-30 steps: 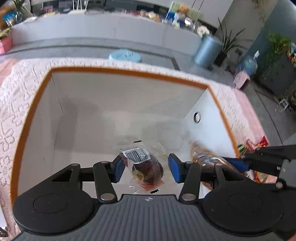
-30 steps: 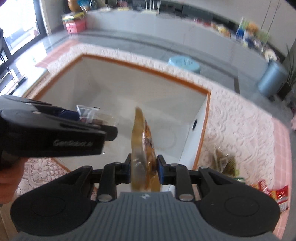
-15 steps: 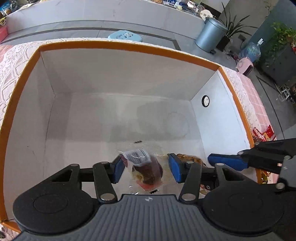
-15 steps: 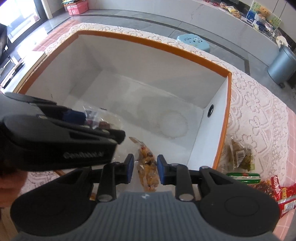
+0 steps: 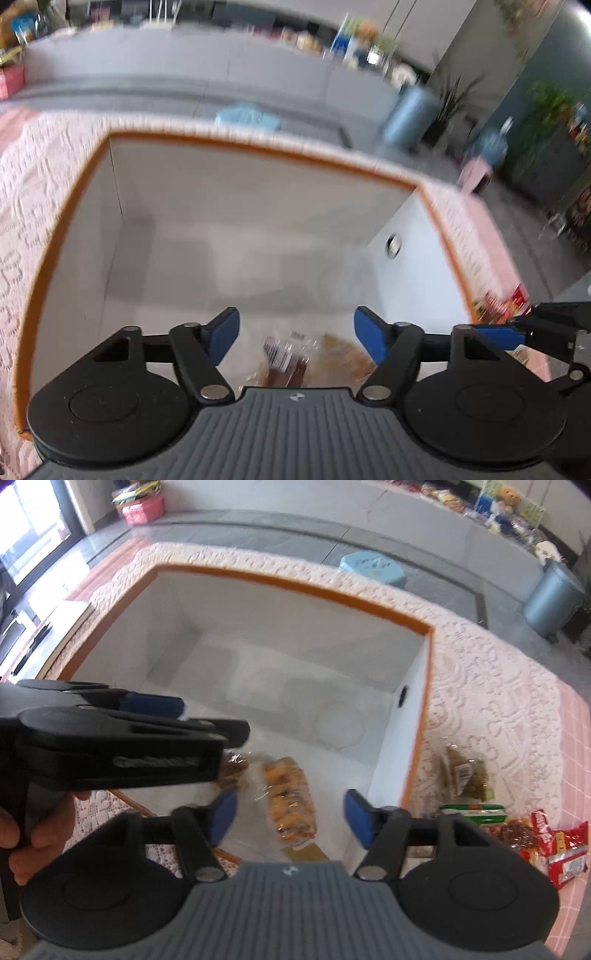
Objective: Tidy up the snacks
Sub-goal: 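Open both tools to drop the two bags into the box, then move both tools back toward the snack pile, then grasp the white spicy-strip packet with left tool while right grasps dark foil snack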
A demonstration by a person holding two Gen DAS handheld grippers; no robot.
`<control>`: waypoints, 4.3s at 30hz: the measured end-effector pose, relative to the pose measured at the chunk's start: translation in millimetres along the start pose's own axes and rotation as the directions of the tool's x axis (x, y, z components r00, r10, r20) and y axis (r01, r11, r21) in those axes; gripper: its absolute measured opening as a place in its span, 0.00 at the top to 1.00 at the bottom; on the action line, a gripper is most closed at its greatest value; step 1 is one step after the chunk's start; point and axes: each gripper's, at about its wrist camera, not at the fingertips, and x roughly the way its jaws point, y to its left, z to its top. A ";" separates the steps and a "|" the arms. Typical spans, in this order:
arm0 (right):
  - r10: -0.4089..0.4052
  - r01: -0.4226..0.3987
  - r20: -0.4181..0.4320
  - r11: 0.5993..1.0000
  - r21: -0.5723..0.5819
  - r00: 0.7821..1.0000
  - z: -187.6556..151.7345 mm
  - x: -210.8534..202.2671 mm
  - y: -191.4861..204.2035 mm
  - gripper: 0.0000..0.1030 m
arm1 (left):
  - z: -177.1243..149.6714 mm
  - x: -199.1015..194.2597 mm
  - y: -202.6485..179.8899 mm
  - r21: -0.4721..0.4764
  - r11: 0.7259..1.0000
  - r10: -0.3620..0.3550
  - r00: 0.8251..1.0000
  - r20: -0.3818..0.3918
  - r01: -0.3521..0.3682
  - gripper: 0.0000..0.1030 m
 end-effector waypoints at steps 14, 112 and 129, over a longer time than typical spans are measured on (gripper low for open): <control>-0.146 0.074 0.346 0.975 0.211 0.927 -76.1 -89.9 -26.1 0.04 | -25.7 -49.1 -34.5 0.088 0.995 -0.069 0.975 0.212 0.052 0.16; -0.191 0.086 0.238 0.917 0.390 0.952 -209.0 -37.3 -145.1 0.54 | -130.5 21.6 -190.8 0.678 0.731 -0.065 0.997 -0.037 0.073 0.41; -0.036 -0.124 0.258 0.807 0.578 0.965 -228.7 -16.4 -198.6 0.54 | -99.6 101.4 -214.2 0.720 0.655 -0.082 0.969 -0.232 0.228 0.16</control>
